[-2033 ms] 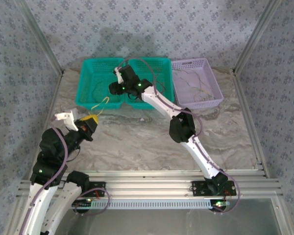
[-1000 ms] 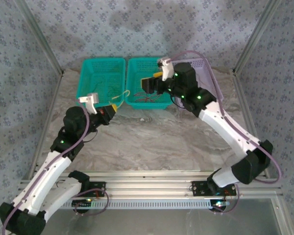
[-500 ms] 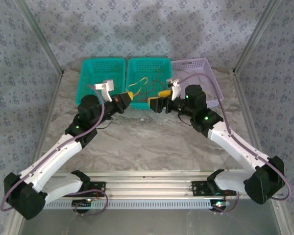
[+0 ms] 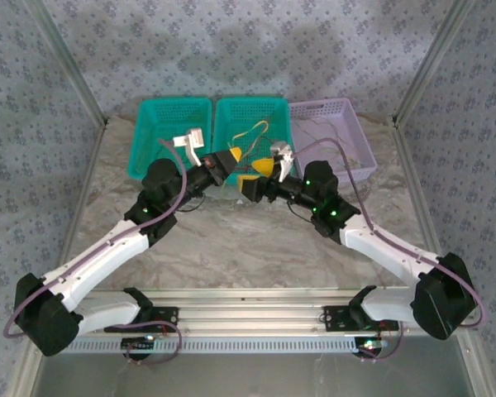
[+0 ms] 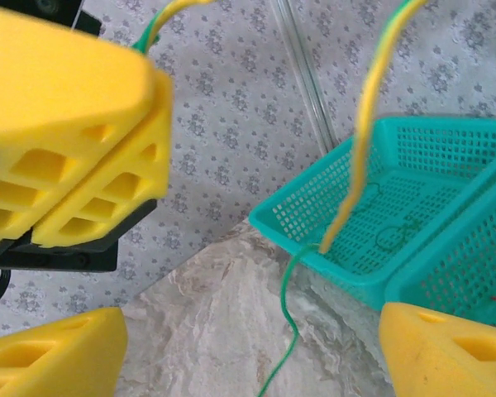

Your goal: Untangle the cables

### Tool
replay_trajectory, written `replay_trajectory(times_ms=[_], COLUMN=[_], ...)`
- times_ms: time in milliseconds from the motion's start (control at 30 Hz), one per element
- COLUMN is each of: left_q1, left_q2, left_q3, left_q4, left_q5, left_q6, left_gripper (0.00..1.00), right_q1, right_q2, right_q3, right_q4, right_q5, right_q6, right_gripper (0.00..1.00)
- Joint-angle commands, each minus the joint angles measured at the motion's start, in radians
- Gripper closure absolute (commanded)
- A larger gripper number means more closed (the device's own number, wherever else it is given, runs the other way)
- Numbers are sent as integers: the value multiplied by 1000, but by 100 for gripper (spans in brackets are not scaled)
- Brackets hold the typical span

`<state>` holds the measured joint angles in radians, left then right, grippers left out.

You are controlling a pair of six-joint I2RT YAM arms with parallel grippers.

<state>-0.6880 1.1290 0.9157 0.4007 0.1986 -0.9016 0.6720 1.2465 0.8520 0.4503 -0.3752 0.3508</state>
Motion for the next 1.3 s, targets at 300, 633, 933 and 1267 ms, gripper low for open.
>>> replay_trajectory(times_ms=[300,633,933,1267], left_q1=[-30,-34,-35,-20], left_q2=[-24,-36,-85,-235], left_q3=[-9,-32,-54,-81], left_q4=[86,91,51,-157], left_q5=[-22,-28,-49,-113], left_q6=[-37,-39,-8,146], left_gripper=[100,100,100,100], right_q1=[21,17,-16,-165], right_q2=[83,121,75,-93], right_q3=[87,146,134,92], right_q4=[89,82,-11,-304], right_q5=[260,319,404,669], right_q6=[-23,-30,-47,-22], right_gripper=[22,32,92,100])
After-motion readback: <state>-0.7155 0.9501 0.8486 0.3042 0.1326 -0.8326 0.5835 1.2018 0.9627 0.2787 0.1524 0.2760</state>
